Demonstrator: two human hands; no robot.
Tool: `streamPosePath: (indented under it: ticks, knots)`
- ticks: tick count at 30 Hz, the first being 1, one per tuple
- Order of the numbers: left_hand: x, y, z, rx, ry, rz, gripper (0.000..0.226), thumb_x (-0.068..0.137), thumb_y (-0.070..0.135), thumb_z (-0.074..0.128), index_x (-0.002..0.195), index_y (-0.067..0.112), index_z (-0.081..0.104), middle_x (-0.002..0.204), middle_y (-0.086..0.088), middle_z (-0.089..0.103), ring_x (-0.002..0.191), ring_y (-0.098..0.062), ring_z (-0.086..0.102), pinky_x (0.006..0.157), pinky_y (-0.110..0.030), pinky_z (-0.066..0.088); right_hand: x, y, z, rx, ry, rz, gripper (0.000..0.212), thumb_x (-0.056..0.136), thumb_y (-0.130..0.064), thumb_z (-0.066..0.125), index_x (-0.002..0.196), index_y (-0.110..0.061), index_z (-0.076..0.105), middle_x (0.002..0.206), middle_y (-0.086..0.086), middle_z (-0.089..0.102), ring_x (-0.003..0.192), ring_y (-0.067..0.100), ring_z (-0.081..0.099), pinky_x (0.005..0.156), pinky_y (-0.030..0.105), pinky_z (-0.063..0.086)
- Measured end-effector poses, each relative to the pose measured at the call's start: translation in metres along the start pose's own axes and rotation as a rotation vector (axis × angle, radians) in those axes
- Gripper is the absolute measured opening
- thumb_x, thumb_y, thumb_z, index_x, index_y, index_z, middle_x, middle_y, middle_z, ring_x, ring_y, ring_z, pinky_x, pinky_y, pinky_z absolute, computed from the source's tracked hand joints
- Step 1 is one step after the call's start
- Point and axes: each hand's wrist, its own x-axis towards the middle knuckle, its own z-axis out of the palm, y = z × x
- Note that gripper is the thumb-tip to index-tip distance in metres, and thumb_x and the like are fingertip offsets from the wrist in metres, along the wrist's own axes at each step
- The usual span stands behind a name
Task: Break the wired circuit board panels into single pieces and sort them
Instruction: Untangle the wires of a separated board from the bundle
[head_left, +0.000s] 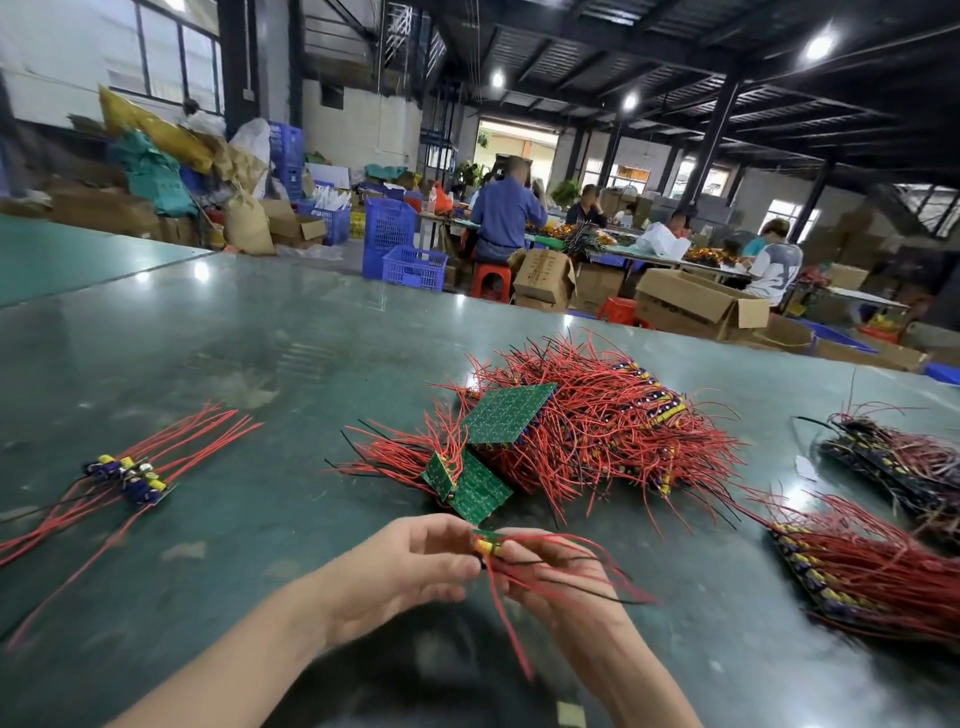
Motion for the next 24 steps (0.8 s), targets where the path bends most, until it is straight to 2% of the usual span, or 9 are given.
streamPosePath:
  ticks: [2, 4, 6, 10, 13, 17, 21, 24]
  knots:
    - [0.002, -0.002, 0.005, -0.032, 0.103, 0.047, 0.034, 0.063, 0.018, 0.087, 0.087, 0.007, 0.067, 0.091, -0.012, 0.069, 0.078, -0.015, 0.065, 0.073, -0.027, 0.056, 0.0, 0.0, 0.0, -0.036, -0.041, 0.013, 0.018, 0.067, 0.005, 0.068, 0.084, 0.004, 0.066, 0.068, 0.012, 0.069, 0.054, 0.014, 0.064, 0.053, 0.019, 0.053]
    - [0.003, -0.004, 0.006, -0.047, 0.152, 0.072, 0.03, 0.061, 0.017, 0.082, 0.084, 0.006, 0.067, 0.087, -0.012, 0.07, 0.075, -0.016, 0.066, 0.07, -0.027, 0.056, 0.0, 0.001, -0.001, -0.14, -0.052, 0.011, 0.015, 0.07, 0.008, 0.07, 0.084, 0.005, 0.066, 0.064, 0.009, 0.068, 0.052, 0.01, 0.061, 0.052, 0.016, 0.05]
    - [0.001, -0.006, 0.007, -0.02, 0.152, 0.093, 0.026, 0.061, 0.017, 0.083, 0.081, 0.009, 0.068, 0.085, -0.012, 0.07, 0.074, -0.016, 0.067, 0.069, -0.027, 0.056, 0.001, 0.001, -0.001, -0.215, -0.045, 0.009, 0.01, 0.071, 0.005, 0.073, 0.076, 0.0, 0.066, 0.06, 0.006, 0.068, 0.049, 0.007, 0.06, 0.05, 0.014, 0.047]
    - [0.0, -0.006, 0.007, 0.021, 0.138, 0.118, 0.015, 0.064, 0.016, 0.083, 0.075, 0.015, 0.073, 0.082, -0.011, 0.071, 0.073, -0.016, 0.068, 0.066, -0.025, 0.056, -0.002, 0.001, 0.0, -0.222, -0.04, 0.022, 0.025, 0.052, -0.015, 0.081, 0.071, -0.006, 0.068, 0.062, 0.006, 0.068, 0.05, 0.008, 0.059, 0.049, 0.015, 0.046]
    - [0.001, -0.008, 0.005, 0.025, 0.171, 0.107, 0.014, 0.062, 0.018, 0.08, 0.074, 0.013, 0.075, 0.079, -0.01, 0.072, 0.069, -0.013, 0.067, 0.065, -0.023, 0.055, -0.004, 0.001, -0.001, -0.222, -0.087, -0.024, 0.008, 0.066, -0.004, 0.076, 0.066, -0.01, 0.072, 0.063, 0.006, 0.069, 0.052, 0.007, 0.059, 0.052, 0.014, 0.047]
    - [0.001, -0.01, 0.005, 0.041, 0.177, 0.103, 0.016, 0.065, 0.018, 0.077, 0.079, 0.01, 0.076, 0.084, -0.013, 0.073, 0.073, -0.014, 0.067, 0.075, -0.029, 0.057, -0.009, -0.002, -0.003, -0.362, -0.189, -0.14, 0.013, 0.08, 0.001, 0.068, 0.074, -0.01, 0.07, 0.062, -0.005, 0.064, 0.056, 0.001, 0.053, 0.055, 0.012, 0.042]
    - [0.001, -0.006, 0.003, -0.059, 0.152, 0.07, 0.017, 0.065, 0.014, 0.079, 0.079, 0.005, 0.076, 0.084, -0.016, 0.071, 0.072, -0.017, 0.069, 0.065, -0.025, 0.057, -0.007, -0.001, -0.002, -0.439, -0.15, -0.167, 0.025, 0.081, 0.007, 0.065, 0.075, -0.017, 0.07, 0.063, -0.007, 0.068, 0.06, -0.002, 0.058, 0.06, 0.013, 0.047]
    - [0.001, 0.0, 0.001, -0.124, 0.102, 0.047, 0.032, 0.061, 0.021, 0.086, 0.084, 0.004, 0.073, 0.085, -0.016, 0.07, 0.074, -0.02, 0.07, 0.065, -0.028, 0.057, -0.006, -0.001, -0.001, -0.406, -0.115, -0.15, 0.023, 0.081, 0.008, 0.065, 0.076, -0.014, 0.069, 0.061, -0.005, 0.068, 0.057, 0.0, 0.059, 0.058, 0.013, 0.048]
